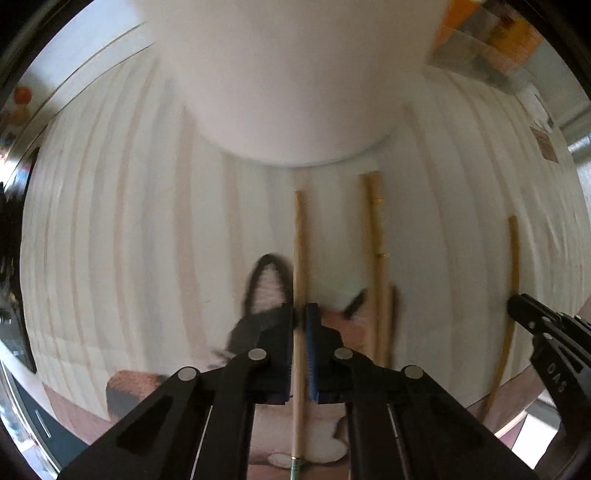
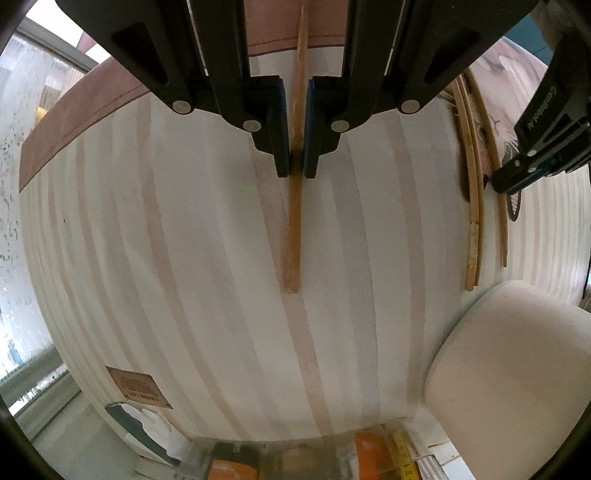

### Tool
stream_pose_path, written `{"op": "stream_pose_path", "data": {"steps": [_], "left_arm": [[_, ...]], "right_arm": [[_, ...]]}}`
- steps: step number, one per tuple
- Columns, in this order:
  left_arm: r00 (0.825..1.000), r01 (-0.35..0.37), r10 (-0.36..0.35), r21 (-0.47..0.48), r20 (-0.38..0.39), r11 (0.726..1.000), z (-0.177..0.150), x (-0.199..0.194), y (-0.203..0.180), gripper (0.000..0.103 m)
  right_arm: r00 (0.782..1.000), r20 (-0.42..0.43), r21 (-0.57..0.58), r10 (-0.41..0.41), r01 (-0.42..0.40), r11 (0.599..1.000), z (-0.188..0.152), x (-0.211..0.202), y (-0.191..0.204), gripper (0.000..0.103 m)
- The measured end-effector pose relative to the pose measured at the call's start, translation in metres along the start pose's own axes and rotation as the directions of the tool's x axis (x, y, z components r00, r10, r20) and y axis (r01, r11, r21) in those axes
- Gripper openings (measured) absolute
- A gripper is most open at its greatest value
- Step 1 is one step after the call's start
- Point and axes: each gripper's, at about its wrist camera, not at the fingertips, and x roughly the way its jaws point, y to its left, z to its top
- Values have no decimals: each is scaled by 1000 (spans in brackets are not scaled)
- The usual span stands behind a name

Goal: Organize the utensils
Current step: 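Close the left tool on a wooden chopstick while the right tool grasps another, then lift both chopsticks upright and carry them above the pink holder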

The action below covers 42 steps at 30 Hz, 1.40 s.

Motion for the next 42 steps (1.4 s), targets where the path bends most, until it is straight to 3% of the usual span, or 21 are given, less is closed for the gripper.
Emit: {"op": "stream_pose_path", "data": {"steps": [7,11,14,21,22,31,35,42], "left_arm": [[999,-24,19,-136,-36,990,-25,-6,53,4],[998,13,-24,-207,-49,978,-36,-9,73,4],[998,10,-21,-187,-55,982,-38,-12,75,4],[998,2,-12,-150,-64,989,-42,-10,68,5],[998,3,-13,-152,-66,988,-25,-5,65,5],[998,1,-11,-151,-66,988,-14,3,68,5],[998,-3,-6,-150,-63,989,-15,5,67,5],[999,-15,8,-142,-49,990,-18,5,64,4]], "right_arm": [[1000,-22,-5,13,-13,1000,-2,-1,-5,8],[999,-33,-32,29,-30,999,6,-1,0,8],[999,-43,-68,32,-35,997,13,1,6,8],[996,-82,-145,-48,36,989,22,8,36,8],[995,-85,-158,-56,42,987,24,9,38,8],[994,-79,-191,-75,59,980,39,14,47,8],[994,-75,-186,-75,60,981,19,6,75,9],[995,-56,-185,-83,71,980,-5,2,77,9]]}}
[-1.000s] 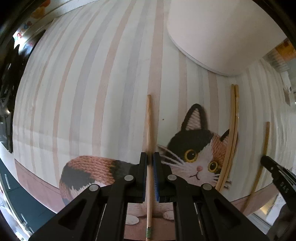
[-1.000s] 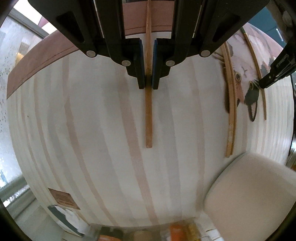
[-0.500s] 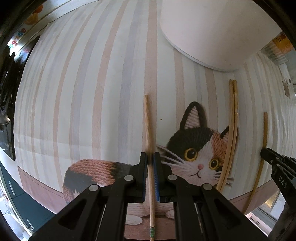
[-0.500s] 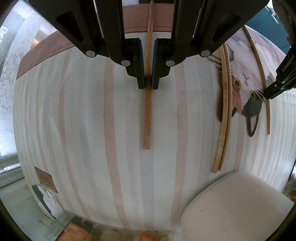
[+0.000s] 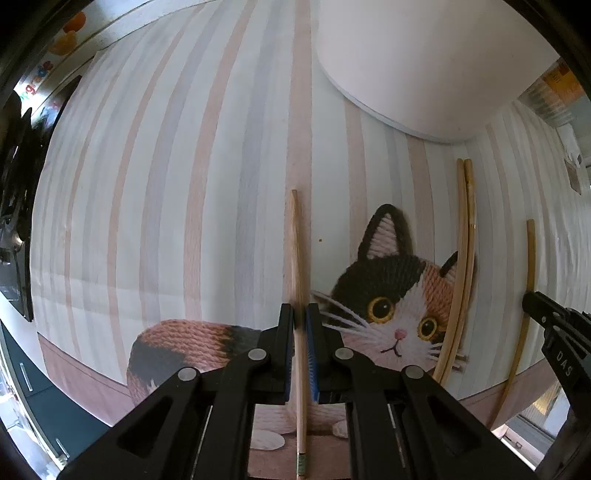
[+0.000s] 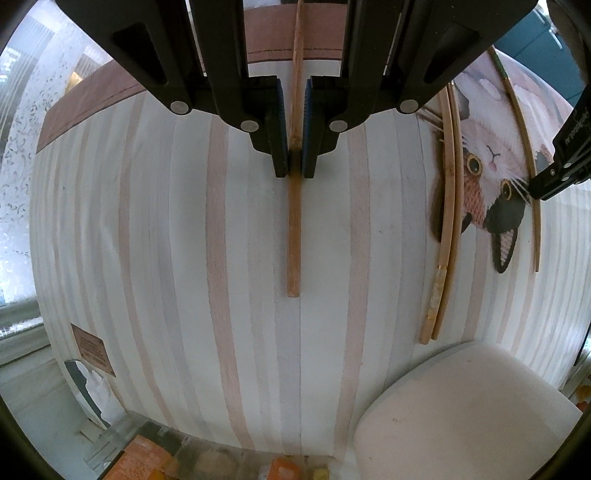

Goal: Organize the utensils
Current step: 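Lift both chopsticks upright and carry them above the pink holder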

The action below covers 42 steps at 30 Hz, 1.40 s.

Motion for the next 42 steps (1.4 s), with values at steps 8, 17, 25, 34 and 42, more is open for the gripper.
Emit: {"op": "stream_pose_path", "data": {"steps": [8,17,25,34,42], "left_arm": [[992,-24,25,-9,124,1000,-6,-38,3,4],[950,12,1,-39,313,999,-8,-117,15,4],[903,48,-23,-47,430,998,7,-174,28,4],[819,104,-49,-65,572,992,25,-251,40,4],[736,169,-92,-50,671,984,41,-343,59,4]], "right_arm": [[994,99,56,42,-48,997,-11,-26,-9,8],[956,285,69,62,-84,994,-14,-95,-13,8],[893,439,82,94,-144,986,-7,-155,-26,7],[800,582,74,148,-233,970,17,-239,-38,7],[687,672,3,275,-374,927,59,-330,-44,7]]}}
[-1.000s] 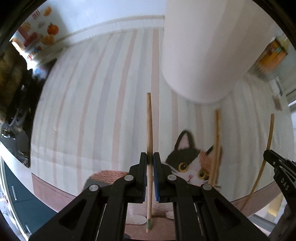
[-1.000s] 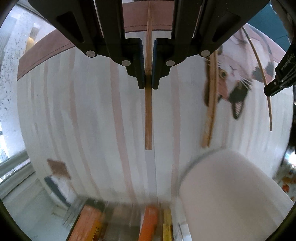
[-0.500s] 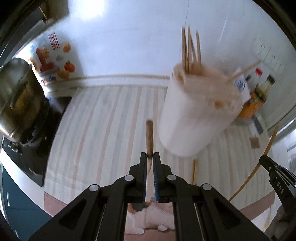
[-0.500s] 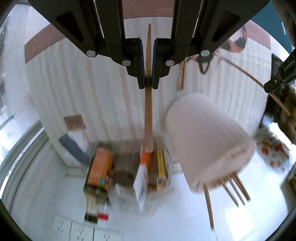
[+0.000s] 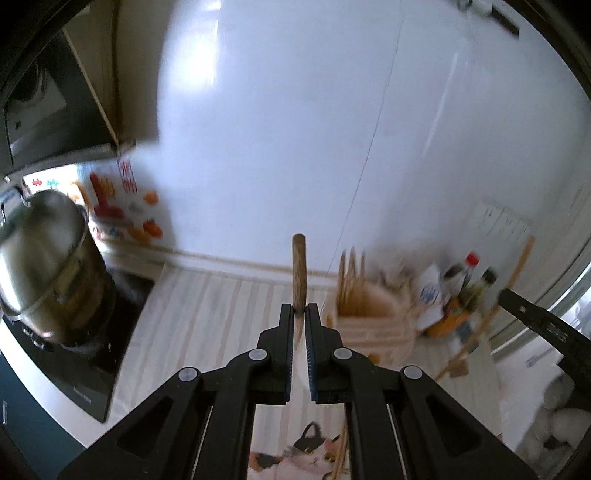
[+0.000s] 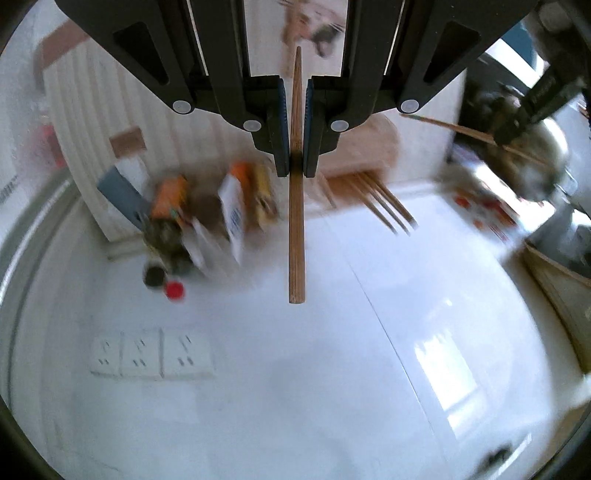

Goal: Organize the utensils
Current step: 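Lift both chopsticks upright and carry them above the pink holder, then insert the chopsticks into the holder and open both tools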

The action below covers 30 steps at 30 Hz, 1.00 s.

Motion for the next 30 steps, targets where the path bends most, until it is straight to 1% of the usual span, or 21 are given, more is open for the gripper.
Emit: {"op": "stream_pose_path", "data": {"steps": [2,5,7,10,14,20,22,23,24,25,26,27,28,29,30], "left_arm": [[1000,19,-19,1,18,1000,15,-9,-4,4],[998,43,-44,11,37,999,34,-15,-13,4],[998,56,-57,19,41,998,44,-15,-20,4],[997,74,-74,25,21,997,54,-1,-29,4],[996,83,-82,24,-39,996,56,33,-39,4],[988,72,-67,31,-140,997,46,86,-45,4],[982,83,-77,25,-172,996,43,98,-45,5],[981,80,-75,19,-181,997,42,100,-45,6],[981,75,-71,17,-183,997,43,100,-46,8],[981,69,-65,14,-181,998,43,99,-45,9],[982,64,-61,11,-177,998,43,96,-43,10],[983,59,-56,7,-173,998,45,93,-43,17],[985,47,-46,3,-164,999,47,89,-41,25],[988,30,-29,3,-155,1000,49,86,-39,49],[991,15,-15,-2,-133,1000,51,80,-35,69]], "right_arm": [[999,39,2,22,-22,1000,25,-4,9,7],[997,74,-1,29,-29,1000,50,0,18,7],[996,91,-2,25,-25,1000,66,9,23,7],[995,95,6,20,-20,1000,84,33,28,7],[996,85,13,3,-4,1000,91,67,29,7],[998,58,-2,-23,23,1000,84,108,27,7],[999,23,-11,-29,29,1000,80,123,26,7],[1000,-13,-15,-14,14,1000,78,132,25,8],[999,-42,-15,0,0,1000,76,139,25,8],[998,-60,-16,7,-8,1000,75,141,24,9],[997,-73,-18,12,-14,1000,73,143,24,14],[997,-77,-20,15,-17,1000,71,142,22,20],[997,-73,-19,13,-15,1000,70,139,21,39],[998,-64,-15,18,-19,1000,70,133,19,49],[998,-58,-11,17,-18,1000,70,129,17,53]]}}
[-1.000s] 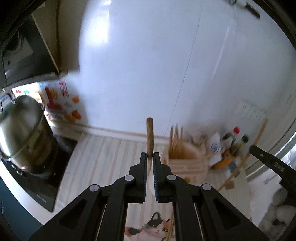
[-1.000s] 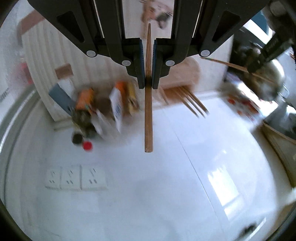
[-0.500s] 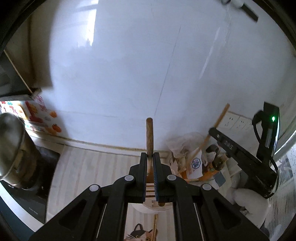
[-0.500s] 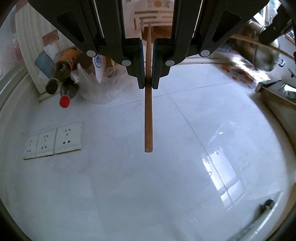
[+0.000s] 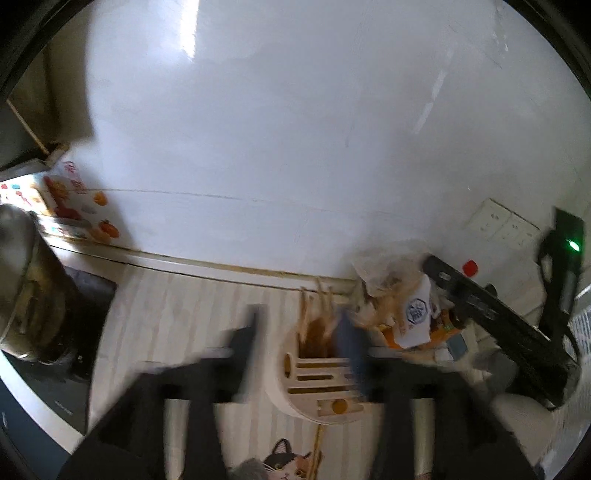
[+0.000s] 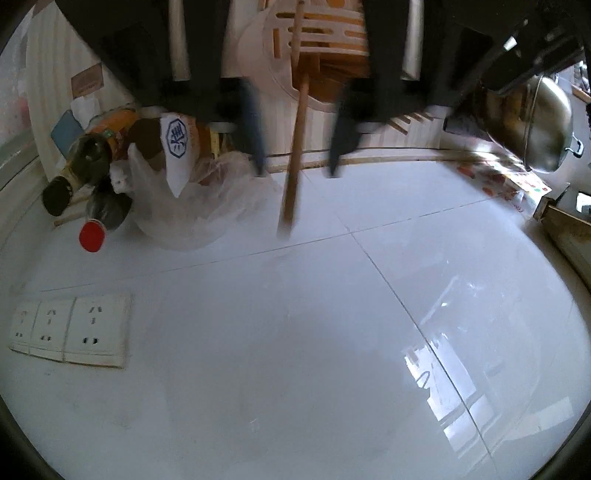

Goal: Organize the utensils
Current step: 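Insert the chopsticks into the holder and open both tools, then move both open tools back to the last chopsticks on the mat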

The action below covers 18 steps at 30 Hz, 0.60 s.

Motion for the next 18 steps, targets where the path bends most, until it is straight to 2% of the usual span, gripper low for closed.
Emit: {"op": "stream_pose_path", "data": {"steps": [3,4,5,6,9,12,14,16,18], "left_arm": [[996,-44,45,-11,73,999,0,-16,12,78],[995,-60,61,-10,76,998,-1,-19,16,81],[995,-73,73,-12,74,997,-3,-21,20,94],[994,-79,80,-13,75,997,-4,-22,23,103],[989,-122,121,-2,86,993,-17,-26,33,103],[986,-157,156,15,59,987,-35,-16,43,103],[982,-187,186,29,40,982,-56,-8,47,103],[975,-220,219,42,20,975,-75,-2,49,103],[967,-251,252,46,-26,967,-99,12,57,103]], "right_arm": [[1000,28,16,-6,5,1000,0,-25,-8,53],[999,33,18,-11,10,1000,-1,-31,-9,53],[999,41,20,-13,12,1000,-3,-38,-10,53],[999,49,24,-18,17,1000,-5,-46,-11,54],[997,74,39,-26,23,999,-13,-71,-14,59],[993,116,46,-24,18,999,-31,-96,-16,65],[991,131,47,-29,23,999,-42,-104,-16,74],[991,127,47,-37,32,998,-60,-111,-18,75],[994,89,40,-57,54,998,-82,-109,-21,75]]}}
